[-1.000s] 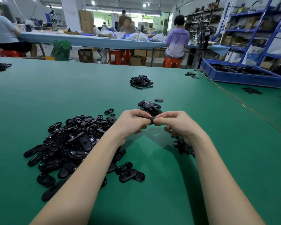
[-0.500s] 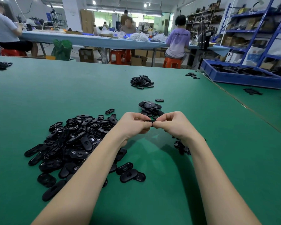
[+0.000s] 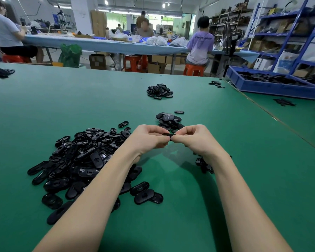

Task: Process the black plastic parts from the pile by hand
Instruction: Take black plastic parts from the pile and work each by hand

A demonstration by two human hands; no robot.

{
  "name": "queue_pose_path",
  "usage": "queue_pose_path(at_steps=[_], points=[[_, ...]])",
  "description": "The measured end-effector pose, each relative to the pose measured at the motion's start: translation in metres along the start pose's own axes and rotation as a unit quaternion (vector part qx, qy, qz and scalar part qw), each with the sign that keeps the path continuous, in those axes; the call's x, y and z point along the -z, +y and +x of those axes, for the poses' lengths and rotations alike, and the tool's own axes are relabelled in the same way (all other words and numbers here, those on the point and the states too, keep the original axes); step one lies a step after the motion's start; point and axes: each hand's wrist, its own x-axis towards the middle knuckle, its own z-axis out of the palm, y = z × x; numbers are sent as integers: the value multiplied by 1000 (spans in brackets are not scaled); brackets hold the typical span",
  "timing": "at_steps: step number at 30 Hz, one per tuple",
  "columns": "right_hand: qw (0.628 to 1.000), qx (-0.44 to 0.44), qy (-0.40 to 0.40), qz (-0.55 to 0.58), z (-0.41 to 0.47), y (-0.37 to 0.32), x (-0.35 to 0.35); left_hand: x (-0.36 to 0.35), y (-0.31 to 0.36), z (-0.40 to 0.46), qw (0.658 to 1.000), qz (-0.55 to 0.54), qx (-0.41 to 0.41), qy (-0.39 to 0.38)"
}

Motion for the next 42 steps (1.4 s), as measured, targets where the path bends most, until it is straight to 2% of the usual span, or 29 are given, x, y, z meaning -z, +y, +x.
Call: queue_pose_path(at_steps=[7,16,22,25,28,32,42], points=[[1000,2,-1,-9,0,1,-1,1,0,0,1000,10,5,-4],[999,17,24,-38,5,4,-7,-5,0,0,997,66,-1,28],[994,93,-20,-55,5,8,-4,0,-6,4,995,72,-7,61],[987,126,5,-104,4,11,-3,-1,-8,6,995,72,-12,65],[982,96,63,-149,6,16,2,1,-9,7,995,78,-19,66],[964,32,135,-226,17,18,12,0,-12,8,988,137,-29,59],[932,-19,127,-338,67,11,-6,0,-12,4,978,203,-28,27]])
